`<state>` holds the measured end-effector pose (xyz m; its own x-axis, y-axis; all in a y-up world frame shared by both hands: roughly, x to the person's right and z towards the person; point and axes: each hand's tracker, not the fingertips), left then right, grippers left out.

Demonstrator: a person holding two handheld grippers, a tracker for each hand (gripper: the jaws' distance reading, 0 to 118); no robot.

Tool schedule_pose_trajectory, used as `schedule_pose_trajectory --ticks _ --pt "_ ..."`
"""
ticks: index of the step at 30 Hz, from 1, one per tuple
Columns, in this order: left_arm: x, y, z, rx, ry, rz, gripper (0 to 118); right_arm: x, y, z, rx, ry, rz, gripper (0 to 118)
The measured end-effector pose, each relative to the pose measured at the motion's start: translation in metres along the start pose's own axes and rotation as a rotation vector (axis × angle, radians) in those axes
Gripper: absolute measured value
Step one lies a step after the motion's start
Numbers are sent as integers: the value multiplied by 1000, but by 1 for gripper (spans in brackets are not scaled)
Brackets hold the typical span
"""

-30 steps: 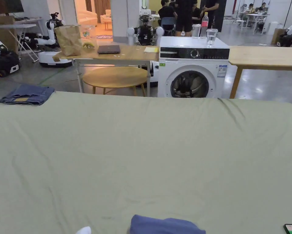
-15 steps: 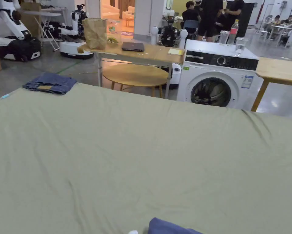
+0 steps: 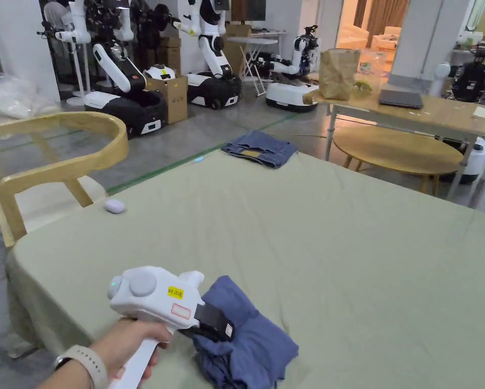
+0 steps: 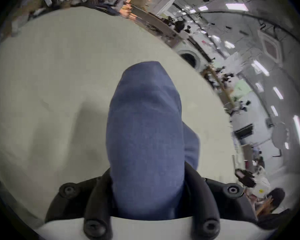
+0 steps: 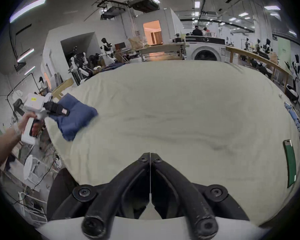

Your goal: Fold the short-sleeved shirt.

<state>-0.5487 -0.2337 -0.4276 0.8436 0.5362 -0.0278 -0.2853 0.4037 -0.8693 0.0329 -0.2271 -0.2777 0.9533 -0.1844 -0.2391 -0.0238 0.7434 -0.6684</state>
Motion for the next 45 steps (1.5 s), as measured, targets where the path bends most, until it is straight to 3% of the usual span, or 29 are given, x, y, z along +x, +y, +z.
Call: schedule_pose_trajectory --ticks 5,6,8,9,15,16,17,19,21,27,31,34,38,41,45 --pt "-46 14 8 -1 -66 118 26 -8 -1 -10 -32 0 18 0" --pt "-43 14 7 -9 -53 100 39 -8 0 -12 -36 -1 20 0" --pt "-39 14 14 49 13 11 90 -6 2 -17 -49 3 22 0" --pt "-41 15 21 70 -4 12 107 -6 4 -18 -53 6 22 0" --pt "-68 24 87 220 97 164 107 -5 12 -9 -13 24 22 0" --pt "-65 19 100 247 90 215 106 -5 12 -7 -9 26 25 0" --pt "-70 16 109 277 83 286 95 -4 11 -4 -5 30 25 0" --pt "-75 10 115 290 82 445 0 -1 9 2 6 34 21 0" --pt "-57 2 115 331 189 407 0 3 9 9 16 37 21 0" --pt "63 -8 82 369 185 159 0 27 35 32 89 -9 86 0" --pt "194 -24 47 495 308 -162 0 56 98 49 207 -133 90 0" --pt "280 -41 33 591 191 -286 0 71 149 68 310 -227 91 0" --pt "390 -66 33 780 265 -573 0 82 195 102 413 -325 52 0" --pt "443 -76 42 783 187 -630 0 78 208 136 476 -319 43 0" --pt "479 -94 59 817 179 -653 0 63 204 162 507 -405 180 0"
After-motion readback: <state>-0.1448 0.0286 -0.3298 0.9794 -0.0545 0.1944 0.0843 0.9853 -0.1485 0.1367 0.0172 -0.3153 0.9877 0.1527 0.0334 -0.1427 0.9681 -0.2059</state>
